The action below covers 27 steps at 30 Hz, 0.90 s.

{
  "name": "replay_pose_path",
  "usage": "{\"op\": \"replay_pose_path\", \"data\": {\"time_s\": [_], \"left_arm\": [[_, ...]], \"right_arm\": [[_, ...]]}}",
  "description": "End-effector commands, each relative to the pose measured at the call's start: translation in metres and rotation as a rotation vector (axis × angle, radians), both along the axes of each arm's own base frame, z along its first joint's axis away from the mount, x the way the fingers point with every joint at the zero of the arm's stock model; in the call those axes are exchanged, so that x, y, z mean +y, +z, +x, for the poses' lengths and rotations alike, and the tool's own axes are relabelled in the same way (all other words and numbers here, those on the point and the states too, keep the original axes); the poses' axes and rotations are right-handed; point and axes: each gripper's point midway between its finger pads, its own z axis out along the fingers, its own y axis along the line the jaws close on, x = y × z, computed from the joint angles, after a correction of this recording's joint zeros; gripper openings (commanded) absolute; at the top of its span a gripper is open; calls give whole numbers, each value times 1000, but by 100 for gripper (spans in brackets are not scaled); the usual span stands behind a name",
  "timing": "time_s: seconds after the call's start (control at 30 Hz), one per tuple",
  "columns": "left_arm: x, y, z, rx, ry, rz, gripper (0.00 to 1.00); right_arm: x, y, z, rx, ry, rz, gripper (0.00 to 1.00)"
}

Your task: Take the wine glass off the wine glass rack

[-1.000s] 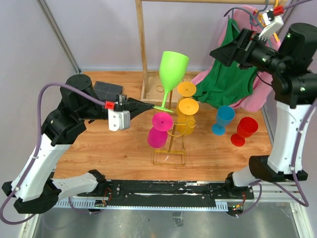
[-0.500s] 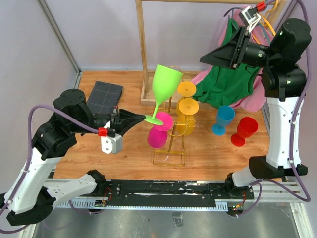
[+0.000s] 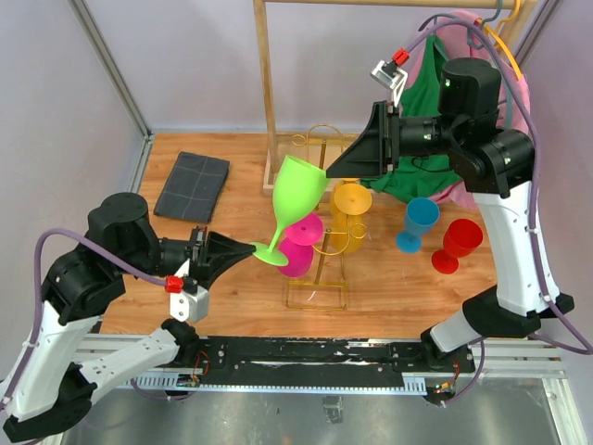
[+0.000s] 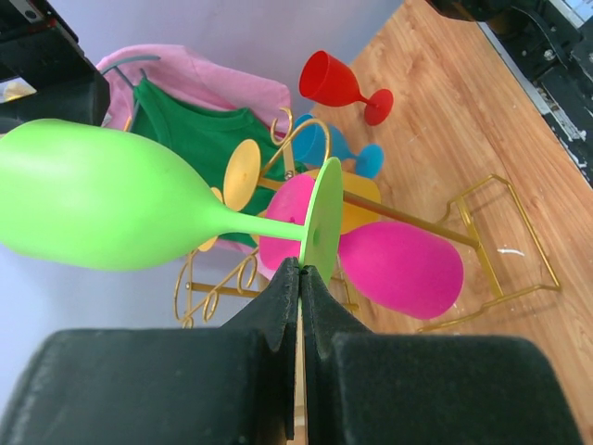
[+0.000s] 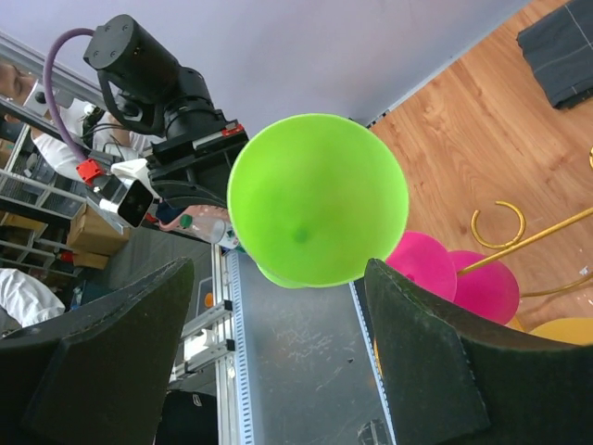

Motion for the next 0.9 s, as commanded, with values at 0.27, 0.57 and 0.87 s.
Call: {"op": "replay_pose_path", "data": {"time_s": [0.27,0.57,0.87], "left_arm": [[13,-18,-23,-15,-55,51,0],[13,-23,-22,-29,-63,63,0],[12,-23,-19,-63,-62,70,0]], "right_arm": [[15,-4,-9,-64,44,-44,76],[40,-25,-28,-57,137,-105,75],[63,-59,-50,-29,231,-209,57]]}}
